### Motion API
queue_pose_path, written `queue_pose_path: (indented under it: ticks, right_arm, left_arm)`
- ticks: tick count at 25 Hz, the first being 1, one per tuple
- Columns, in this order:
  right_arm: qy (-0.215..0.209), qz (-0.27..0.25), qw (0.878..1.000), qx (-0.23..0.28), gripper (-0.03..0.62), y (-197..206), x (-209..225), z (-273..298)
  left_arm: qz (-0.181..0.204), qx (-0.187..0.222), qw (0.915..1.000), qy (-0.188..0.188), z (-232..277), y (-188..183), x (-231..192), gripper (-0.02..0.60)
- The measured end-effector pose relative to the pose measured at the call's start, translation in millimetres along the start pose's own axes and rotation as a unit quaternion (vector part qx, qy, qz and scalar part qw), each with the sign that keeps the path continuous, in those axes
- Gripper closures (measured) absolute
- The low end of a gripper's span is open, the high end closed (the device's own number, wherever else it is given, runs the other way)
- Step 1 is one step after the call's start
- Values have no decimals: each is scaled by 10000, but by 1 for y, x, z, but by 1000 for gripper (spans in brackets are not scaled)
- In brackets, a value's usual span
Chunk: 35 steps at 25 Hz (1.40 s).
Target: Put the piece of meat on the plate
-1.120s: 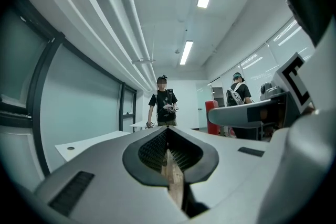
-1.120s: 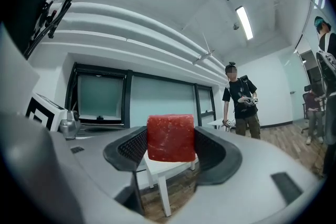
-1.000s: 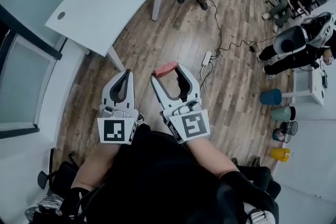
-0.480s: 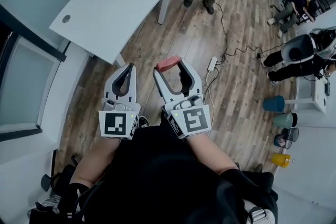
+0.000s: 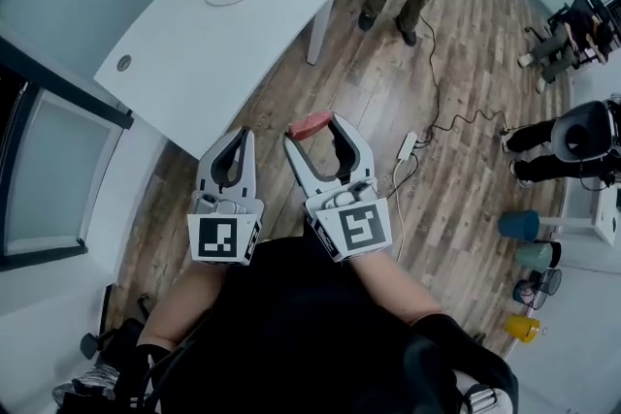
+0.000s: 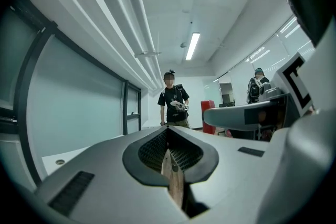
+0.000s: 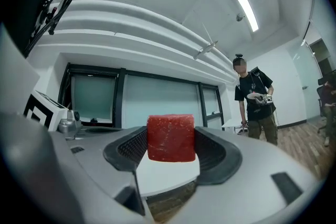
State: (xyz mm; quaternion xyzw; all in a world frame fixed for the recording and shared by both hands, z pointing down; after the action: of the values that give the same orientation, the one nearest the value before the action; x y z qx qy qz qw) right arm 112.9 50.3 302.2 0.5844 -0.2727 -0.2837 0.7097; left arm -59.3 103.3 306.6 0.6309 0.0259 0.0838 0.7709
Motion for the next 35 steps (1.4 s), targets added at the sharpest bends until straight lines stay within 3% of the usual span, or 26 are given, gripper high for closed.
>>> queue_pose_path:
  ticks: [8, 16, 25, 35]
  right_arm:
    - [-343, -172, 9993, 38, 313, -27, 101, 56]
    - [-701, -32, 9975, -11, 313, -36, 162, 83]
    - [-777, -2, 9969, -125, 313, -29, 180, 106]
    - [-809, -173, 9954, -486, 313, -32, 193, 152]
  left_arm:
    - [-33, 62, 9997, -252, 108, -32, 18, 578]
    - [-104, -26, 9980, -618, 166, -46, 35, 578]
    - [-61, -218, 9973, -699, 184, -46, 28, 578]
    - [-333, -369, 9971, -572, 230, -35, 0, 578]
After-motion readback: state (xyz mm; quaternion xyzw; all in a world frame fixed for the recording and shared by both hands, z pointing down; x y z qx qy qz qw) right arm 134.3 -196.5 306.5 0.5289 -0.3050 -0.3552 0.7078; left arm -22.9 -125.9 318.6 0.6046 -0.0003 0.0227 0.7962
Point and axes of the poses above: the fingertips, and each gripper's own axes: z forward along the fingers, x to its right, y out of its underside, the point moved 10 cm from there along -z, backward along the fingers, and after that the axes turned 12 degrees about -x, right-handed, at the moved point
